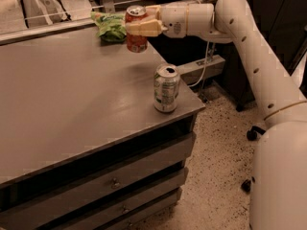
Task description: Pick coke can
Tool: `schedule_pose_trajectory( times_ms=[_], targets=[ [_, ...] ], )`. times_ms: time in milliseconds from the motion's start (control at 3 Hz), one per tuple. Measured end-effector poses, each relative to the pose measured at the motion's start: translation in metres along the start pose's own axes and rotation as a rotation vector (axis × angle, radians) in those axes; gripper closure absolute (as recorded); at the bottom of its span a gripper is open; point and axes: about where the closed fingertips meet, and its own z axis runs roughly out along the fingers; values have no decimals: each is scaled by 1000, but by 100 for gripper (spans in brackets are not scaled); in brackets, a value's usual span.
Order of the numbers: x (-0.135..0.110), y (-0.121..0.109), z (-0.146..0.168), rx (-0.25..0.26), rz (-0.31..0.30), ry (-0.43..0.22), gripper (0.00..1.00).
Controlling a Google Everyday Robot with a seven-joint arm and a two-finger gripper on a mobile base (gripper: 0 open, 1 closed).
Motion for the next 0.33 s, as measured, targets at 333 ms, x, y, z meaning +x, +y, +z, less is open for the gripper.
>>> schedule_pose_trajectory(
  times_ms=[333],
  targets=[
    [0,0,0,0,0,0,100]
  ],
)
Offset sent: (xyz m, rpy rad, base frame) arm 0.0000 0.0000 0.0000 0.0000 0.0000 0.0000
